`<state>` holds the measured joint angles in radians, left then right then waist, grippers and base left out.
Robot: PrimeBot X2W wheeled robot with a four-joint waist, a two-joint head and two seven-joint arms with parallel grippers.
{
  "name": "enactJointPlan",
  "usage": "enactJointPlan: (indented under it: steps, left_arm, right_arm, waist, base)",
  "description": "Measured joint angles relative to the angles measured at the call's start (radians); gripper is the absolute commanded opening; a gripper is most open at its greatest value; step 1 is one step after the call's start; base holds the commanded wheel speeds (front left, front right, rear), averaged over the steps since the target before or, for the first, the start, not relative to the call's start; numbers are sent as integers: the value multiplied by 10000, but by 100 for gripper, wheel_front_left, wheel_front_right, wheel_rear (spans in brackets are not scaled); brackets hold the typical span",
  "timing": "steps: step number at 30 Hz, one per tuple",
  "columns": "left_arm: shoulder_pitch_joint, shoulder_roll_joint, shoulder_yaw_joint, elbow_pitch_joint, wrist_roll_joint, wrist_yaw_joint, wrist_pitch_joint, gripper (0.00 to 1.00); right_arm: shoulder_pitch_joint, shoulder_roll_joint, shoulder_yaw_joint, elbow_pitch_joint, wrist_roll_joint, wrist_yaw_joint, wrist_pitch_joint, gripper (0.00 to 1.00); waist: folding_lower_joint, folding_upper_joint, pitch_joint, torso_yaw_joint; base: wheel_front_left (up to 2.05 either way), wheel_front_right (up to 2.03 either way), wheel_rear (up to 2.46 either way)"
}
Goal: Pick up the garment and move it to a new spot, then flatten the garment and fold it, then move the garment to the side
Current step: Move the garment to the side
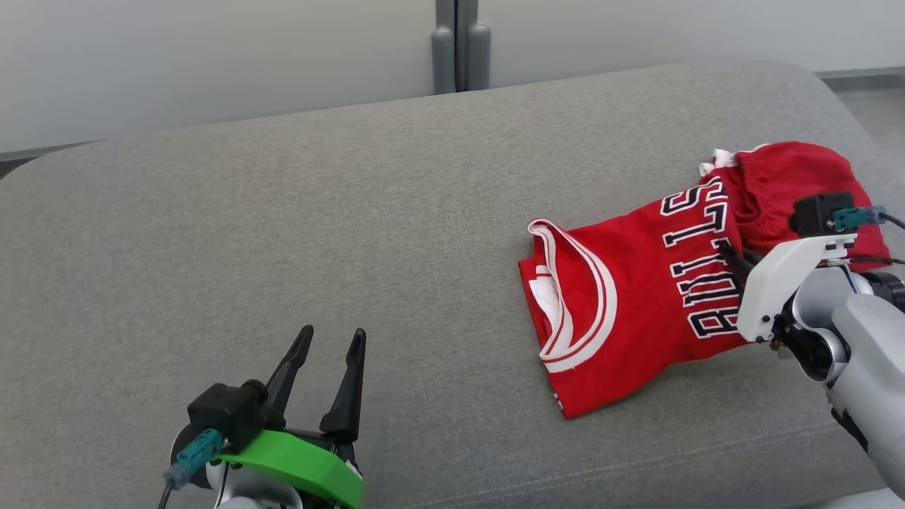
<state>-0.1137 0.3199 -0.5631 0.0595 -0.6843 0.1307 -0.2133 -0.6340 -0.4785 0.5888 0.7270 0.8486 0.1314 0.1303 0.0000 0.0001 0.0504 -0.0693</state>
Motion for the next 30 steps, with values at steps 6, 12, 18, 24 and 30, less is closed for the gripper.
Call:
enactJointPlan:
  steps: [6, 12, 18, 24, 30]
  left_arm:
    - [-179, -13, 2, 27, 23, -31, -38, 100]
    - [-367, -12, -4, 92, 67, -75, -52, 100]
    - [-480, -2, -52, 138, 75, -134, -77, 100]
    - [-528, 12, -102, 113, 75, -132, -63, 100]
    - [-623, 65, -117, -25, 104, -73, -8, 100]
  right_arm:
    - [-424, -6, -163, 127, -127, 0, -61, 0]
    - [-887, 259, -209, 205, -247, -2, -105, 0]
    - [-1522, 477, -410, 512, -443, -2, -184, 0]
    - [-2363, 487, -825, 1120, -809, -2, -222, 0]
    - [-3066, 349, -1197, 1501, -1076, -2, -173, 0]
  waist:
    - [0, 0, 112, -855]
    - [0, 0, 451, -1288]
    - [0, 0, 677, -1319]
    - [0, 0, 686, -1104]
    - [0, 0, 874, -1071]
  base:
    - [0, 0, 0]
    - [0, 0, 0]
    - [0, 0, 0]
    - [0, 0, 0]
    - [0, 0, 0]
